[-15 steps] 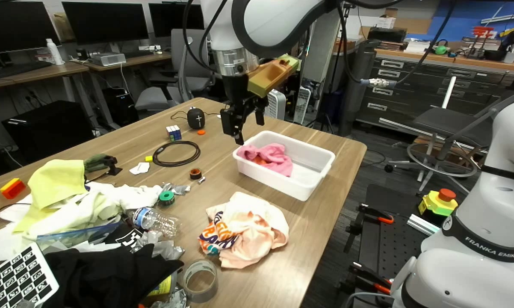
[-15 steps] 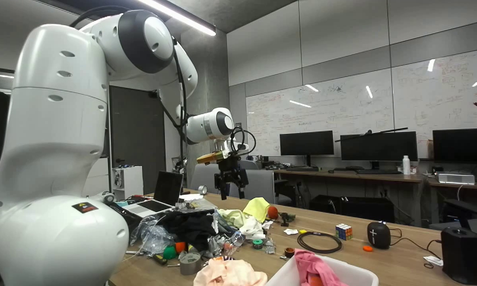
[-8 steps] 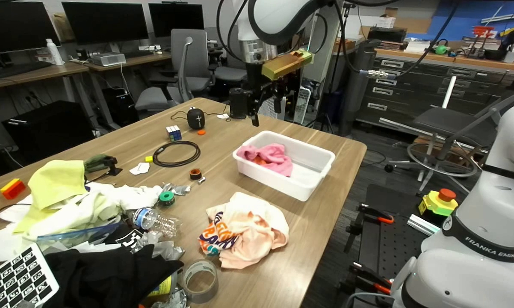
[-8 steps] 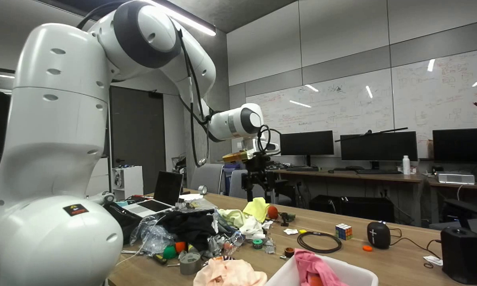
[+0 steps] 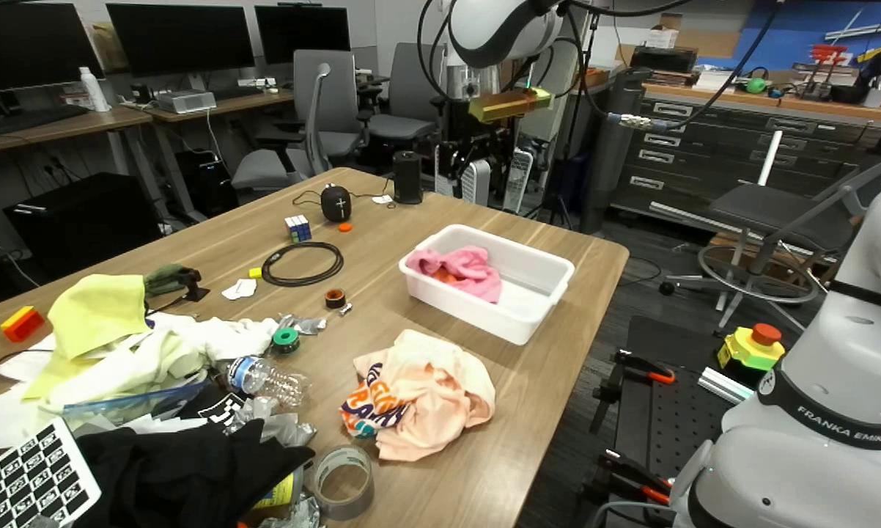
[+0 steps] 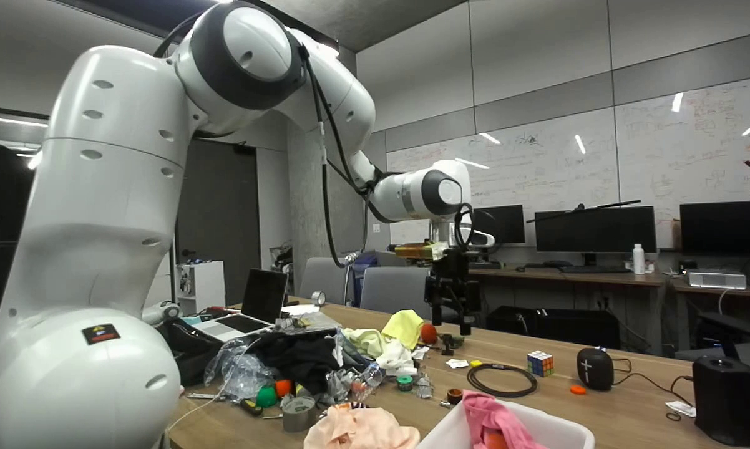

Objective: Remove the clothes from the white bowl and put them on the table

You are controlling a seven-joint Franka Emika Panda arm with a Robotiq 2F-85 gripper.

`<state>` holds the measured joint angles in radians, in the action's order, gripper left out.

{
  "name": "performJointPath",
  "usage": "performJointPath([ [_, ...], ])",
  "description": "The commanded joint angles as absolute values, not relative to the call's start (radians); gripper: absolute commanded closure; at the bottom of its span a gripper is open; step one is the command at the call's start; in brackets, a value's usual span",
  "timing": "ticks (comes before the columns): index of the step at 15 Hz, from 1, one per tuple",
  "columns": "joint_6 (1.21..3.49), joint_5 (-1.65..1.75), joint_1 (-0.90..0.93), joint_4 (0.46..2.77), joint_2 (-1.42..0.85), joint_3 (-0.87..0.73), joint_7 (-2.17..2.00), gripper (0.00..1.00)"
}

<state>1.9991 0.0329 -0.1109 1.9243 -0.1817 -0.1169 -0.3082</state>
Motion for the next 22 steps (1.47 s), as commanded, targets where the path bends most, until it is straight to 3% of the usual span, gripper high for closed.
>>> performJointPath([
  [1,2.034,-0.018,-0.141,1.841,-0.275,-0.144,-0.299,0.0],
  [11,2.166,-0.11,-0.191,1.702,-0.499,-0.161,-0.297,0.0],
  [22,2.148,-0.118,-0.197,1.522,-0.745,-0.165,-0.321,0.0],
])
